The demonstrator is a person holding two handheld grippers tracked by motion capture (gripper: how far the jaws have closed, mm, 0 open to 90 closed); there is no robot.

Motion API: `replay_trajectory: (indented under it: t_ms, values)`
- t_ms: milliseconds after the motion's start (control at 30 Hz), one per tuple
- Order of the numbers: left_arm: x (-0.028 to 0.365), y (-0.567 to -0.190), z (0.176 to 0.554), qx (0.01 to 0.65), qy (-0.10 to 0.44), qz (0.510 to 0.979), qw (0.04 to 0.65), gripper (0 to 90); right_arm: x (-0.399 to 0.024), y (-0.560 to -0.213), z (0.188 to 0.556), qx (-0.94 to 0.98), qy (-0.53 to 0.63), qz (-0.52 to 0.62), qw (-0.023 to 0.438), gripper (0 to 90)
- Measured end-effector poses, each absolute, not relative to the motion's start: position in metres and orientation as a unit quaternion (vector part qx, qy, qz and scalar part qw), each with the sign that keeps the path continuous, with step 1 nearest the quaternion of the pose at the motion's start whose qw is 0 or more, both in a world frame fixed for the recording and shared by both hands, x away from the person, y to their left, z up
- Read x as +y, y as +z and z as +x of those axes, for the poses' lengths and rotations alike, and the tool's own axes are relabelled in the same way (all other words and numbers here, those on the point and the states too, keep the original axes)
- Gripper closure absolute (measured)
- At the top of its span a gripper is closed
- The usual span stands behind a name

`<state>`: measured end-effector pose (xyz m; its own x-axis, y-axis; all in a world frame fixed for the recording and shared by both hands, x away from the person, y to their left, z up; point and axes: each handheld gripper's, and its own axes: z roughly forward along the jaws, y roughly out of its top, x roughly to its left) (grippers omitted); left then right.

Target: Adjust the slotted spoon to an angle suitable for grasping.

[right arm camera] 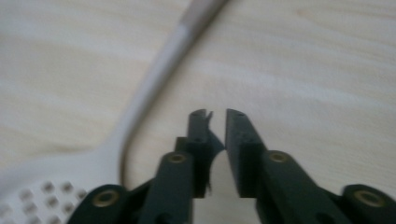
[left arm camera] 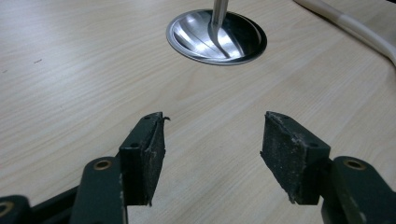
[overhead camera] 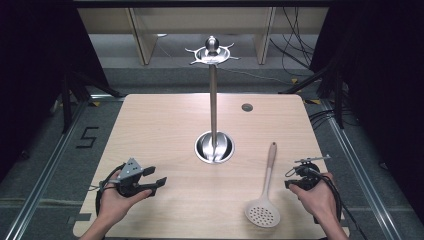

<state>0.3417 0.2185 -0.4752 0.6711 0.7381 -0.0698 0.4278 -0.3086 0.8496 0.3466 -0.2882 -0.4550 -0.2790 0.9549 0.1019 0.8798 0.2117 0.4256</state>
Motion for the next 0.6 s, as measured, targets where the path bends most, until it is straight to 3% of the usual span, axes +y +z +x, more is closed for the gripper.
replay_trajectory:
  t_ms: [67,500,600]
  values:
    - [0.218,-0.476,0.343,0.370,0.166,0.790,0.460,38.7,-0.286,-0.455,0.346,0.780,0.185,0.593,0.073,90.0]
    - [0.217,-0.477,0.338,0.365,0.159,0.797,0.453,38.8,-0.260,-0.470,0.345,0.814,0.084,0.574,-0.024,90.0]
    - [0.219,-0.476,0.336,0.368,0.161,0.796,0.452,38.8,-0.256,-0.473,0.345,0.825,0.095,0.558,-0.011,90.0]
